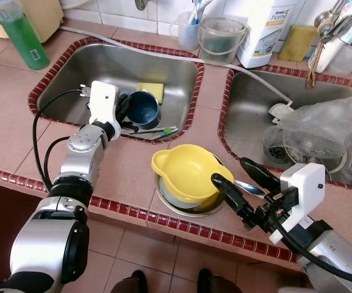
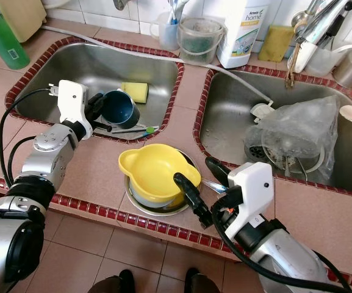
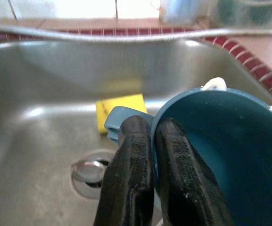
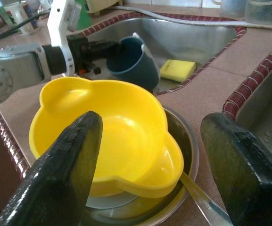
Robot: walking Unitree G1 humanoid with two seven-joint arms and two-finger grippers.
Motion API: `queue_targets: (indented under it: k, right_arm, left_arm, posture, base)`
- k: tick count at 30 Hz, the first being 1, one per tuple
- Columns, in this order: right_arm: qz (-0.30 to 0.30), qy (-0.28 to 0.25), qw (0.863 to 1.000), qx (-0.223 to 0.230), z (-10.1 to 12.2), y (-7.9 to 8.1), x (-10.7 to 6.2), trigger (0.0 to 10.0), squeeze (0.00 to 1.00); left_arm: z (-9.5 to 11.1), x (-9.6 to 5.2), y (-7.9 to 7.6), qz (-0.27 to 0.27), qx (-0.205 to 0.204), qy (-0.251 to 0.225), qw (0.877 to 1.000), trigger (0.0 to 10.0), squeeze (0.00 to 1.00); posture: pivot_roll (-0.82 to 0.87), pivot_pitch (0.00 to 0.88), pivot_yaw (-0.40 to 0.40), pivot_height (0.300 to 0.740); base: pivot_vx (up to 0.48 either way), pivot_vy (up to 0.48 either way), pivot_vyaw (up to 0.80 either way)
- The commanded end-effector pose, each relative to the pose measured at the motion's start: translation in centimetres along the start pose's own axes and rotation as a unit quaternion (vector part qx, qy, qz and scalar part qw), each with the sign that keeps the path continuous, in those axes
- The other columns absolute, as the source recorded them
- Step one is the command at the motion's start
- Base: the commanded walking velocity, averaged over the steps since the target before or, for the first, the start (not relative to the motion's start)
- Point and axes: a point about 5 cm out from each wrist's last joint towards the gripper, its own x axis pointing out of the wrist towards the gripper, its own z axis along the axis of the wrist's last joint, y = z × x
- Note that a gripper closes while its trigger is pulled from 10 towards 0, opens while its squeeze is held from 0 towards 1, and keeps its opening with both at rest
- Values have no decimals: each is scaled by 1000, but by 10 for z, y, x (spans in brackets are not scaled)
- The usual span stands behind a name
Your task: Kitchen organization
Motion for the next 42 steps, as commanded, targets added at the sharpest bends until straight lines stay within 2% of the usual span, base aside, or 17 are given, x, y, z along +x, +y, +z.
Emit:
queue_targets:
  k: [1,17,25,31,37,42]
  right_arm:
    - [5,-11,1000,-4,7,4,-4,10000,0]
    - [-1,-23,1000,-1,8,2,1,10000,0]
    - [4,-38,999,6,9,1,9,10000,0]
    - [12,-69,997,13,13,-3,23,10000,0]
    - [25,-93,995,27,14,-6,38,10000,0]
    - [28,-101,994,30,14,-7,44,10000,0]
  left_arm:
    - [5,2,3,-2,7,-2,1000,10000,1000]
    - [11,4,7,-2,5,-7,1000,10000,1000]
    - [16,2,14,6,4,-18,1000,10000,1000]
    - [21,-2,21,13,6,-36,999,10000,1000]
    - [25,-11,29,21,25,-56,998,10000,1000]
    - [26,-15,30,25,26,-65,997,10000,1000]
  posture:
    - [-164,279,24,740]
    - [-149,262,33,740]
    - [-117,225,35,740]
    - [-69,180,31,740]
    - [-22,136,20,740]
    - [-6,110,13,740]
  base:
    - [0,0,0]
    - [0,0,0]
    - [0,0,0]
    - [0,0,0]
    - [0,0,0]
    - [0,0,0]
